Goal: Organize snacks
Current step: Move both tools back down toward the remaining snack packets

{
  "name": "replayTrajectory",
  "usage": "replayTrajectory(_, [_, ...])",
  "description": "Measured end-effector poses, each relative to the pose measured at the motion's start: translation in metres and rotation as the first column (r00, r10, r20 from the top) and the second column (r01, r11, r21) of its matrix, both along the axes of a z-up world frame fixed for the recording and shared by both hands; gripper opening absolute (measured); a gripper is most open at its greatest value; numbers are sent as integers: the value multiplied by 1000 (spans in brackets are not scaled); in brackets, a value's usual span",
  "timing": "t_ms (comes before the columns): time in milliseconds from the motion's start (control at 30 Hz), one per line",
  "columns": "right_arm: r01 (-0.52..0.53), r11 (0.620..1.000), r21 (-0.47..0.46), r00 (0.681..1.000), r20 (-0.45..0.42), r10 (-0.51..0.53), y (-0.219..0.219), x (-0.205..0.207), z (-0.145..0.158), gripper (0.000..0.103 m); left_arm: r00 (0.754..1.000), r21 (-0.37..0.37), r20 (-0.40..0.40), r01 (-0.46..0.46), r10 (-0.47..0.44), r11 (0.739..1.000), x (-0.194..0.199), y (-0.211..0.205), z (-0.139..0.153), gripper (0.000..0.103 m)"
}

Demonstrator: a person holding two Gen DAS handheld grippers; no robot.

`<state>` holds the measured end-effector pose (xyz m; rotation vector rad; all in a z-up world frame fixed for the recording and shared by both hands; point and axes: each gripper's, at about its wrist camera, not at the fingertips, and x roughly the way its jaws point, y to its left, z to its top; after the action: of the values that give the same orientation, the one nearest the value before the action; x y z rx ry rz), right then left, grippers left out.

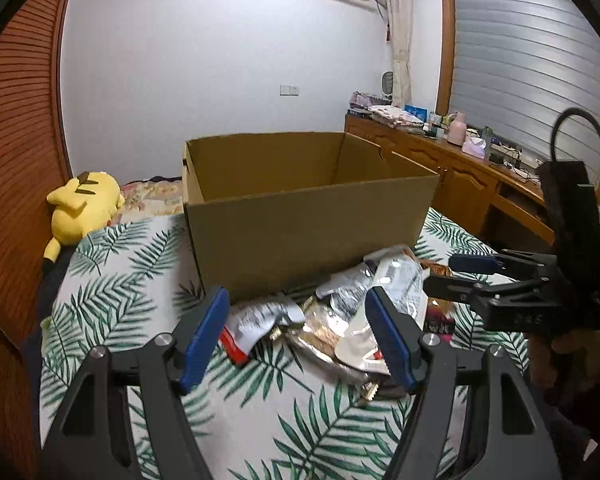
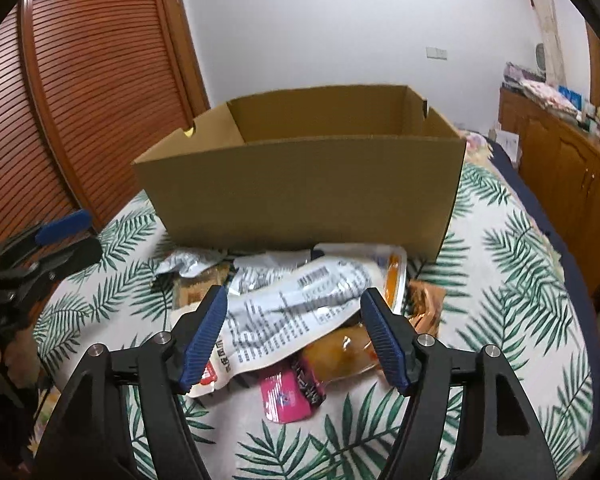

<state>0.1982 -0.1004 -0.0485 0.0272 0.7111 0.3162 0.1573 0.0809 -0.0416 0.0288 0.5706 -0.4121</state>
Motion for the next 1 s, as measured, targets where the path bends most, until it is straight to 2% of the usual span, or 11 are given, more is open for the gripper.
replayTrajectory(400, [33, 999, 43, 995, -94, -28, 2, 18, -19, 72, 999, -9, -37, -25, 24, 1000, -12, 6, -11, 71])
replayTrajectory(633, [63, 996, 62, 991, -119, -55, -1, 31, -19, 73, 998, -15, -64, -30, 29, 999, -10, 4, -20, 71])
replayTrajectory(733, [80, 996, 42, 989, -129, -74, 1, 39, -20, 73, 997, -14, -70, -29, 28, 999, -10, 1, -23, 71])
replayTrajectory(1000, [106, 990, -92, 988, -100, -115, 26, 51, -32, 76, 996, -19, -79, -35, 33, 999, -11, 0, -26, 71])
